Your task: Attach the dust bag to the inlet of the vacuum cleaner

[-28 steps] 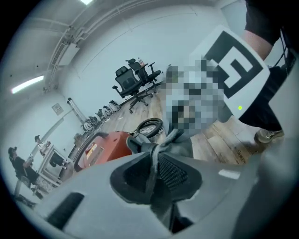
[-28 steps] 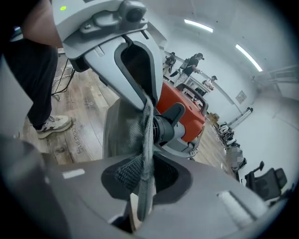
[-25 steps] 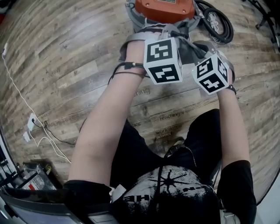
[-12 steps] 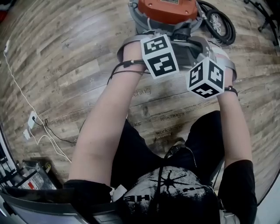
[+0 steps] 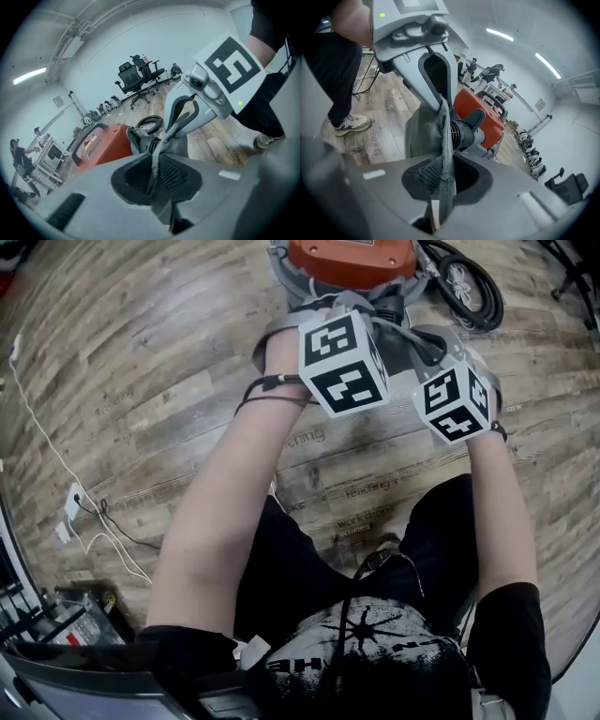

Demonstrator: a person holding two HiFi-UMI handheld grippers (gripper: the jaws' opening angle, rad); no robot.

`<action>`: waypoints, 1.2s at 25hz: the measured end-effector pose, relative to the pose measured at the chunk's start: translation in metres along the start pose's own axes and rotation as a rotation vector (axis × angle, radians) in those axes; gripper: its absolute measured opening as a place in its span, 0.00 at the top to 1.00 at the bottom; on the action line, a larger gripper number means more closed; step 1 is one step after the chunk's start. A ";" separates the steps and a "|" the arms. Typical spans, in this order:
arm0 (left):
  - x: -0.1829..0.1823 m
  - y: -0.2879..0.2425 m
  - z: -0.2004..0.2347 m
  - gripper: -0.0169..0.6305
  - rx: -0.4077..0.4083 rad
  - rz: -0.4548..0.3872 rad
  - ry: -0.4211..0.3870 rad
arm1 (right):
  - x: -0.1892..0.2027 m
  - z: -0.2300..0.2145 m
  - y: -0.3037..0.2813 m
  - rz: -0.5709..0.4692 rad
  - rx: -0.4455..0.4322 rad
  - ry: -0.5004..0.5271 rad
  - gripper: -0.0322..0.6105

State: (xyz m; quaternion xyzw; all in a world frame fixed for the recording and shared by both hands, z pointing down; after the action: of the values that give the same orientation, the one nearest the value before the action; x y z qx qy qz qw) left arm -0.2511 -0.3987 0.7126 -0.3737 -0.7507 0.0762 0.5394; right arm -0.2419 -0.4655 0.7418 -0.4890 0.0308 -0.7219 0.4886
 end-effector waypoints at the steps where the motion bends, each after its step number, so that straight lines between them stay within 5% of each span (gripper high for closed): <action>1: -0.001 0.000 0.000 0.91 -0.001 -0.003 -0.009 | 0.000 0.000 -0.001 0.009 -0.003 0.004 0.88; 12: 0.046 -0.011 -0.009 0.93 0.051 0.136 0.088 | -0.039 -0.003 -0.003 0.015 -0.002 0.199 0.85; 23: 0.013 -0.004 0.000 0.91 -0.017 0.026 0.055 | -0.008 -0.001 0.000 0.002 0.012 0.072 0.88; 30: 0.022 -0.001 -0.006 0.89 -0.011 0.057 0.024 | -0.013 -0.005 0.001 0.024 -0.002 0.054 0.83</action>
State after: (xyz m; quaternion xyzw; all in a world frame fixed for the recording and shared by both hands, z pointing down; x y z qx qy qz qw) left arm -0.2497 -0.3870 0.7317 -0.3989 -0.7335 0.0828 0.5441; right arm -0.2441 -0.4585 0.7304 -0.4692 0.0507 -0.7289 0.4959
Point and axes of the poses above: the fingertips, and each gripper's own axes: y backward along the fingers, z to its left, x out of its underside, the point moved 3 cm from there along y, backward along the fingers, and after that the axes turned 15 degrees about -z, right-handed, at the moved point
